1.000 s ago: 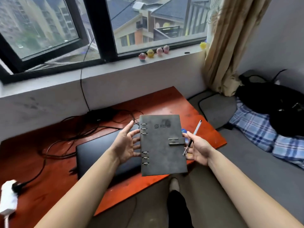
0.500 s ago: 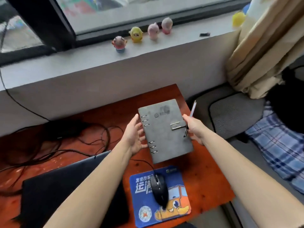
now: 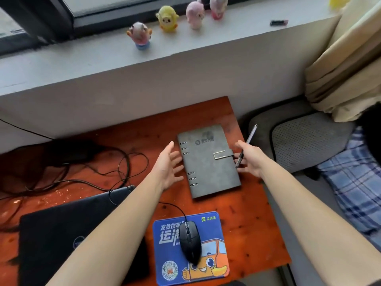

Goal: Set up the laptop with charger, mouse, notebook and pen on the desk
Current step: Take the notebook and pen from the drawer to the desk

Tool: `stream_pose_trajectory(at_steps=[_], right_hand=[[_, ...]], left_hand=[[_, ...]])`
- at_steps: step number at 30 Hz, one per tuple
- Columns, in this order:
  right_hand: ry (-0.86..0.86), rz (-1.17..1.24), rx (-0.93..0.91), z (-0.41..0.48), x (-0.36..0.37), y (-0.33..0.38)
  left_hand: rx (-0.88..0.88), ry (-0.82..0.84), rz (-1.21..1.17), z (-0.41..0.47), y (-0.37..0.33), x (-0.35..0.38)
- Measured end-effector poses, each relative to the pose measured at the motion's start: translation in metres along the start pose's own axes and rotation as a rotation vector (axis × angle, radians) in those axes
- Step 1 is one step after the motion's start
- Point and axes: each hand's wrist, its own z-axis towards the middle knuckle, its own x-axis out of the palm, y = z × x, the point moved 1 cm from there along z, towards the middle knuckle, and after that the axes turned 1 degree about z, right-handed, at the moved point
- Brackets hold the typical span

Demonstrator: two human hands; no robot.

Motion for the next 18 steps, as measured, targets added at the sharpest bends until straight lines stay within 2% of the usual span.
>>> stream_pose_trajectory(at_steps=[4, 7, 9, 12, 16, 18], right_hand=[[-0.078, -0.101, -0.071, -0.010, -0.001, 0.000], [-0.136, -0.091, -0.204, -0.019, 0.009, 0.002], [-0.125, -0.069, -0.250, -0.026, 0.026, 0.002], [-0.008, -0.065, -0.181, -0.035, 0.063, -0.004], [0.073, -0.265, -0.150, -0.039, 0.116, -0.025], [0.103, -0.427, -0.205, -0.038, 0.143, -0.035]], left_hand=[[0.010, 0.017, 0.077, -0.007, 0.009, -0.012], [0.094, -0.060, 0.243, -0.015, 0.015, -0.031], [0.255, -0.181, 0.478, -0.023, 0.022, -0.050], [0.484, -0.304, 0.894, -0.038, 0.036, -0.086], [0.543, -0.365, 1.337, -0.055, 0.066, -0.135], [0.562, -0.417, 1.437, -0.063, 0.083, -0.156]])
